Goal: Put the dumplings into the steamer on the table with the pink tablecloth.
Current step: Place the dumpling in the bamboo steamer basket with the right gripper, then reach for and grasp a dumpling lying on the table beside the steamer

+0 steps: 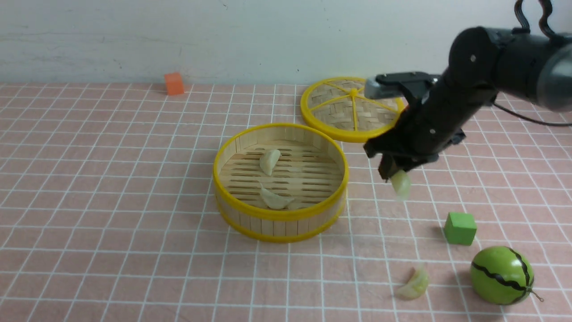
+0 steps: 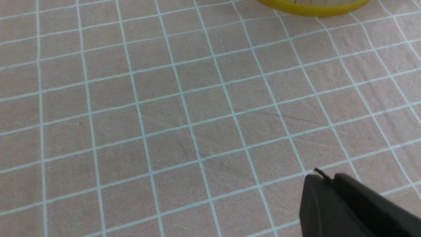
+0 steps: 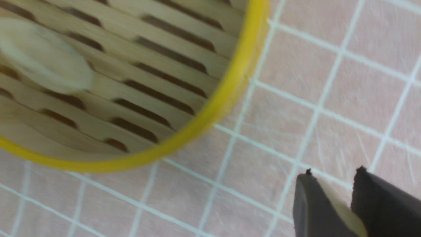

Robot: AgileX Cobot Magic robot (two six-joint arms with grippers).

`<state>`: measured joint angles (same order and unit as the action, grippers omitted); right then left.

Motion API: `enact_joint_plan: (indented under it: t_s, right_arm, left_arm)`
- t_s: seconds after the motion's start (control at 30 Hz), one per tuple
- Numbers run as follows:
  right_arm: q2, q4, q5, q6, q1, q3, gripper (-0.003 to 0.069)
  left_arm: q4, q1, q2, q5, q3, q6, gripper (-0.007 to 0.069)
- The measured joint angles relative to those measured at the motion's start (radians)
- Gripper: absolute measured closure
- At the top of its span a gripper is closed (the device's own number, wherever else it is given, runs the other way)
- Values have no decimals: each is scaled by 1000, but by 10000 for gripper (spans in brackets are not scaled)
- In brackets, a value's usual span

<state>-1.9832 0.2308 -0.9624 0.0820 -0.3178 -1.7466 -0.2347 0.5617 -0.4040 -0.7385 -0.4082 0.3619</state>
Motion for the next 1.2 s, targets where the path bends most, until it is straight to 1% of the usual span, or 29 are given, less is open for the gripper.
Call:
enact_joint_plan:
  t_s: [0.03,0.1,0.17,0.23,0.27,0.3,0.33,0.37,0.43,0.57,0.63,0.67,0.7,0.73,0.77,0.8,0.87,0.93,0.97,1.0,1.07,1.13,1.2]
  right_arm:
    - [-1,0,1,0,-8,-17,498]
    - [-37,5,34,0,-61,-124,498]
    - [-90,14,68,0,-93,-204,498]
    - [-124,14,83,0,-104,-240,498]
    - [-191,14,112,6,-115,-290,498]
    - [-191,14,117,5,-115,-296,498]
    - [-260,10,154,29,-118,-336,498]
    - [-267,9,166,32,-118,-339,498]
    - [-344,-3,230,88,-118,-362,498]
    - [-411,4,305,189,-117,-365,494]
    - [-413,20,312,218,-117,-366,446]
    - [-413,26,315,225,-117,-369,400]
    - [-413,28,316,225,-117,-369,400]
    - [-407,31,312,225,-117,-372,298]
    - [-404,31,310,225,-117,-371,274]
    - [-392,32,284,223,-117,-371,204]
    - [-348,29,201,210,-117,-371,90]
    - [-317,24,141,195,-118,-371,51]
    - [-253,6,52,156,-118,-371,12]
    - [-199,-35,-67,118,-120,-371,1]
    - [-114,-114,-200,53,-122,-350,6]
    - [-44,-173,-237,6,-122,-268,31]
    - [15,-196,-249,-22,-118,-119,73]
  left_arm:
    - [0,0,0,1,0,0,587]
    - [0,0,0,7,0,0,587]
    - [0,0,0,7,0,0,587]
    - [-1,0,0,7,0,0,587]
    - [-1,0,0,7,0,0,587]
    - [-1,0,0,7,0,0,587]
    - [-1,0,0,7,0,0,587]
    - [-1,0,0,7,0,0,587]
    - [-1,0,0,7,4,0,587]
    - [-2,0,0,10,10,0,586]
    - [-2,0,0,10,10,0,584]
    - [-2,0,0,11,10,0,582]
    - [-2,0,0,11,10,0,582]
    - [-2,0,0,11,10,0,578]
    - [-2,0,0,11,10,0,578]
    - [-2,0,0,12,10,0,576]
    - [-2,0,0,13,10,0,575]
    - [-2,0,0,14,10,0,573]
    - [0,0,0,14,10,0,571]
    - [1,0,0,14,10,0,571]
    - [1,0,0,14,10,0,568]
    - [5,0,0,15,10,0,568]
    - [5,0,0,15,10,0,567]
